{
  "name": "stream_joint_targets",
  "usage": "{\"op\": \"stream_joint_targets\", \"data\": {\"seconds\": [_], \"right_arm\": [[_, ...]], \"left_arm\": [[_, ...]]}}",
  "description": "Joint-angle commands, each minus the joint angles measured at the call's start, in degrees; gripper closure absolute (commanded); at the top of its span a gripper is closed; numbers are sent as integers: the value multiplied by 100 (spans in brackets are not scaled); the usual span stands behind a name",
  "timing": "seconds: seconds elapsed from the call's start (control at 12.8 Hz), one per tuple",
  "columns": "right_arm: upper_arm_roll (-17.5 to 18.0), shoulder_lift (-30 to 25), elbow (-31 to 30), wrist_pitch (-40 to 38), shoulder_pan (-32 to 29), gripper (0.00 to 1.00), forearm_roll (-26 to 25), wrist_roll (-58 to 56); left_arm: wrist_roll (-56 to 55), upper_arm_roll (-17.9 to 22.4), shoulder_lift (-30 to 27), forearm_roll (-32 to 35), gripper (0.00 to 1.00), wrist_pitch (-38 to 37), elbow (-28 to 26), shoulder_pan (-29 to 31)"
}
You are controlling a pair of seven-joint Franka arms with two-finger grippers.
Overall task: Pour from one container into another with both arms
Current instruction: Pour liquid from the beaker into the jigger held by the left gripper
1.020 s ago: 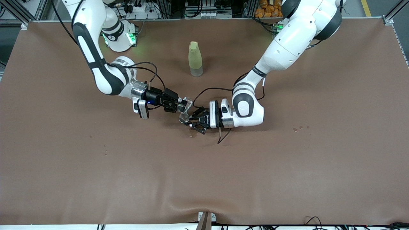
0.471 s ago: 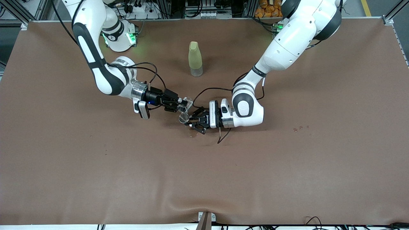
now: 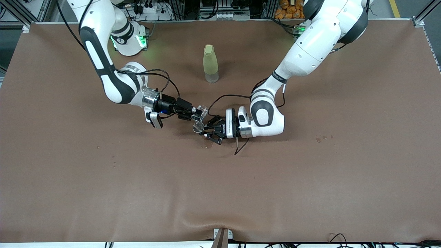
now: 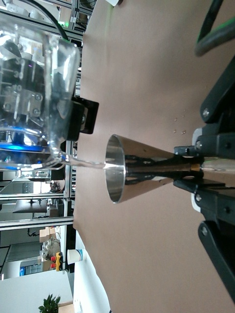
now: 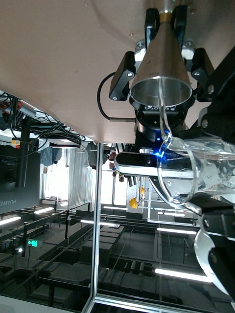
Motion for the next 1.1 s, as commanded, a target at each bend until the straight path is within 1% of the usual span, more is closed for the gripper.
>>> {"op": "stream_joint_targets", "data": {"seconds": [0.0, 0.39, 0.71, 1.02], "right_arm": [[-39, 59, 146, 45, 122, 79, 149, 267], [-39, 68, 189, 37, 113, 80, 149, 750], [-39, 77, 216, 28, 113, 83, 149, 1636], [-39, 174, 286, 28, 69, 81, 149, 2339]], "left_arm": [[78, 34, 61, -220, 100, 73, 117, -79], [78, 34, 78, -229, 100, 73, 108, -80], [78, 34, 78, -220, 100, 64, 108, -71], [78, 34, 78, -220, 100, 64, 99, -71]]}}
